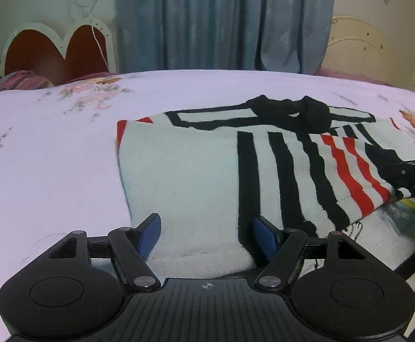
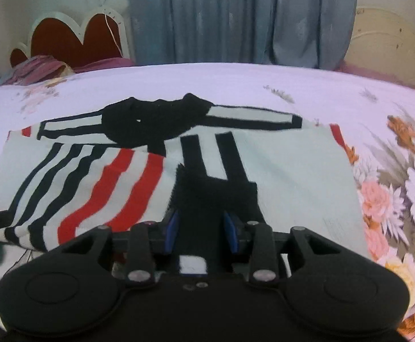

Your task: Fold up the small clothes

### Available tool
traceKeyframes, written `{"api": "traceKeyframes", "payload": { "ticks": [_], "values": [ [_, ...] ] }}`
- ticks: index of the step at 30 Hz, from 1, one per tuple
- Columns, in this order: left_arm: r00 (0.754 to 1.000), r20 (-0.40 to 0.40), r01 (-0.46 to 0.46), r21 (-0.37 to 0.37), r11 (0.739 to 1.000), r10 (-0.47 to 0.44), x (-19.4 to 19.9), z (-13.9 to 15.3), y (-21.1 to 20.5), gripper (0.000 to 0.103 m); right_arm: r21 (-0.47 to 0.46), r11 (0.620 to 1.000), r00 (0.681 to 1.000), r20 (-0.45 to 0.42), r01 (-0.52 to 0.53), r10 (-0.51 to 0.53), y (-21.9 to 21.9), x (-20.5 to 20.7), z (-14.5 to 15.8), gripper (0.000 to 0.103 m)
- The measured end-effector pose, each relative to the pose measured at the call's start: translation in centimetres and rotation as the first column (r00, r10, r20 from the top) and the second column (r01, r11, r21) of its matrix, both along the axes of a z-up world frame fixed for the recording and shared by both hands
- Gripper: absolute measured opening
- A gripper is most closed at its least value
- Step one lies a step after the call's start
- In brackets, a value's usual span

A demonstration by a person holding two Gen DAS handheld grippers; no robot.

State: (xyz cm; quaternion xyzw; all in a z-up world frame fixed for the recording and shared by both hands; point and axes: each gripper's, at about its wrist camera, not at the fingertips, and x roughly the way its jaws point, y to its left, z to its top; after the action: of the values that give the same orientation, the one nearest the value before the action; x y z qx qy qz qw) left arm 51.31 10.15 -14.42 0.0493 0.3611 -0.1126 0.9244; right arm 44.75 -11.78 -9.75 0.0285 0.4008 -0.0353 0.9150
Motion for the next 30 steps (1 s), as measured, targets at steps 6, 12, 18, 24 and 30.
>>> {"api": "traceKeyframes", "payload": {
  "ticks": [6,12,18,24,30],
  "values": [
    [1.000,-0.031,0.001,0.013,1.000,-0.001,-0.7,-0.1,-1.2,0.071,-0.035,0.999,1.000,-0.019,-0.013,0.012,1.0,-0.7,-0.3,0.035],
    [0.999,-0.027,0.020,0.051,0.998,-0.019,-1.1,0.1,-1.5,0.071,-0.040,0.999,1.000,-0.014,0.004,-0.004,1.0,-1.2,0.2,0.037],
    [0.999,-0.021,0.044,0.054,0.998,-0.043,-1.3,-0.2,-1.4,0.073,-0.082,0.997,0.999,-0.037,0.008,-0.011,1.7,-0.8,-0.3,0.038],
    [0.998,-0.025,0.058,0.060,0.997,-0.056,-1.2,-0.2,-1.4,0.074,-0.104,0.994,0.997,-0.078,0.013,-0.021,2.1,-0.2,-0.1,0.039],
    [0.999,-0.009,0.043,0.064,0.997,-0.043,-1.9,0.8,-1.0,0.083,-0.095,0.995,0.997,-0.068,0.027,-0.034,2.0,-1.3,1.4,0.056]
  ]
}}
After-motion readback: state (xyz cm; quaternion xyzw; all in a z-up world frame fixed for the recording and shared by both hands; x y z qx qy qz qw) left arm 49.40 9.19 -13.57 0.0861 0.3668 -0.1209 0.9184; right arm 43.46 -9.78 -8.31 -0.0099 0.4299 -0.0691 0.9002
